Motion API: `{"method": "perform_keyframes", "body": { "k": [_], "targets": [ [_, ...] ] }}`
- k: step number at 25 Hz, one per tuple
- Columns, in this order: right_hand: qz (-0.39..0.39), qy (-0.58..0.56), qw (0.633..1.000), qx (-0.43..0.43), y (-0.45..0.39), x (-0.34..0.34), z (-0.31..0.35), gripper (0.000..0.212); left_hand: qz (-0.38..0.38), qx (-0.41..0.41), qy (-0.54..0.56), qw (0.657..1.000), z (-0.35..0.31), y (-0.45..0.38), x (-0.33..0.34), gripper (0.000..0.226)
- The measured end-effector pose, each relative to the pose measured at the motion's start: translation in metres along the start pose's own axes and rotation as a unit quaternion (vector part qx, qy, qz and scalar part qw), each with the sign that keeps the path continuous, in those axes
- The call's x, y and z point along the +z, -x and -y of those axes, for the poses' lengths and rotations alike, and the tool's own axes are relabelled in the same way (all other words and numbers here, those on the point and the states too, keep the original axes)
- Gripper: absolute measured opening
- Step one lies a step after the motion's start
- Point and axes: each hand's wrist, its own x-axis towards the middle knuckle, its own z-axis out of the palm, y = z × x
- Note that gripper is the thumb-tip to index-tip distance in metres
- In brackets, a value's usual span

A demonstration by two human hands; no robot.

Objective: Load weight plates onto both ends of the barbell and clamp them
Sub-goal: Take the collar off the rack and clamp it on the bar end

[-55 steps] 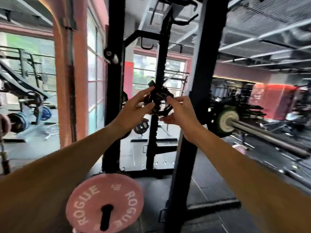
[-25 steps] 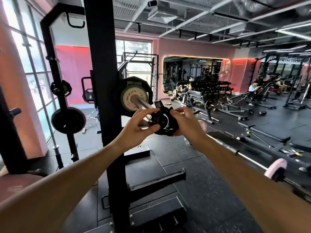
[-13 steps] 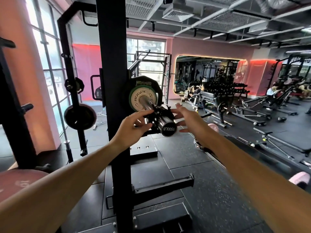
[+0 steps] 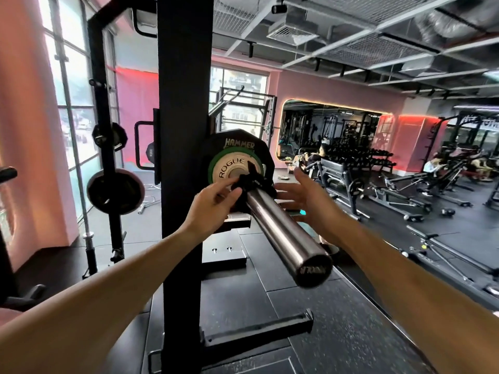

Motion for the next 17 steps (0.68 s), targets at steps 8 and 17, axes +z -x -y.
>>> {"method": "perform_keyframes", "body": {
  "k": [8,17],
  "targets": [
    [0.052,0.070,0.996,0.012,-0.093,0.021,0.009,0.066,-0.007,0.010,-0.088,0.996,0.044,-0.080,-0.017,0.011],
    [0.010,0.151,0.988,0.037,-0.113,0.025,0.023,0.074,0.028,0.015,-0.087,0.996,0.042,-0.092,-0.016,0.012]
  ]
}}
